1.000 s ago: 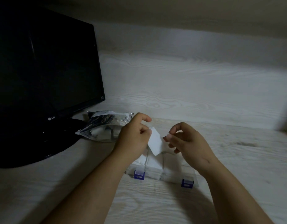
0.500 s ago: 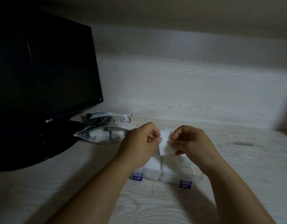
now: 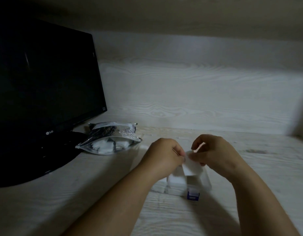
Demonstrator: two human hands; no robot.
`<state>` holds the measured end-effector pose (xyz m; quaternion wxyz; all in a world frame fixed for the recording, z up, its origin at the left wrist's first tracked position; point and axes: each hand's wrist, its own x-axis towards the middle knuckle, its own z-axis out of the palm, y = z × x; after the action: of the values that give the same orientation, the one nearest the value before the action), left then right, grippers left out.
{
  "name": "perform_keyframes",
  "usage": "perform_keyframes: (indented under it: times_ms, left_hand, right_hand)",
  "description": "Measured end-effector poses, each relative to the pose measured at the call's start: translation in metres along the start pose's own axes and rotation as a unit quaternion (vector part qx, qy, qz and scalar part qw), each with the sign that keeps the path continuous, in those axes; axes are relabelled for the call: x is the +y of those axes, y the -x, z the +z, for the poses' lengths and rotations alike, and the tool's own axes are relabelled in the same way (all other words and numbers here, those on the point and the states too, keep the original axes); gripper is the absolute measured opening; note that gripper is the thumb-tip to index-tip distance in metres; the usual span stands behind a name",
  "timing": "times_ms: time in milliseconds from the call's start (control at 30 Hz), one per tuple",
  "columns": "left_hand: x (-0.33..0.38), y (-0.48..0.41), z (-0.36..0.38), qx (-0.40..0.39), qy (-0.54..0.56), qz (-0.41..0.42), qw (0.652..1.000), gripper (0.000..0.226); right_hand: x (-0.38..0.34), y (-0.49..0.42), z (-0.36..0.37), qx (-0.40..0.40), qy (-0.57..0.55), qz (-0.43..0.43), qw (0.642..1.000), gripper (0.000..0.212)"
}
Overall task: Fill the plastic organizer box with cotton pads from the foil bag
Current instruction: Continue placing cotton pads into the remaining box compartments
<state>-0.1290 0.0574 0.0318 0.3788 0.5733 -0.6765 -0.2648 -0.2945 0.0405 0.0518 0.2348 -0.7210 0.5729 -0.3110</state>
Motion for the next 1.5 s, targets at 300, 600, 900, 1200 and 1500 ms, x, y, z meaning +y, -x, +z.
perform_keyframes:
  times_ms: [300, 600, 900, 1200, 1500]
  left_hand:
    - [0.011, 0.004, 0.020, -0.093, -0.112, 0.002, 0.989, 0.018]
    - [0.009, 0.007, 0.032, -0.075, -0.221, 0.021, 0.972, 0.023]
    - [0.006, 0.007, 0.037, -0.071, -0.274, 0.014, 0.959, 0.021]
    - [0.009, 0.011, 0.020, -0.097, -0.249, 0.048, 0.963, 0.040]
    - [0.003, 0.010, 0.020, -0.035, -0.255, 0.065, 0.964, 0.016]
  right_hand:
    - [0.006, -0.001, -0.004, -0.090, 0.171, 0.057, 0.979, 0.014]
    - [-0.002, -0.007, 0.011, -0.134, 0.298, 0.136, 0.935, 0.019]
    - [-0.001, -0.006, 0.017, -0.129, 0.326, 0.182, 0.919, 0.044]
    - [0.005, -0.007, 0.020, -0.154, 0.322, 0.194, 0.914, 0.047]
    - [0.007, -0.011, 0.015, -0.082, 0.305, 0.154, 0.936, 0.039]
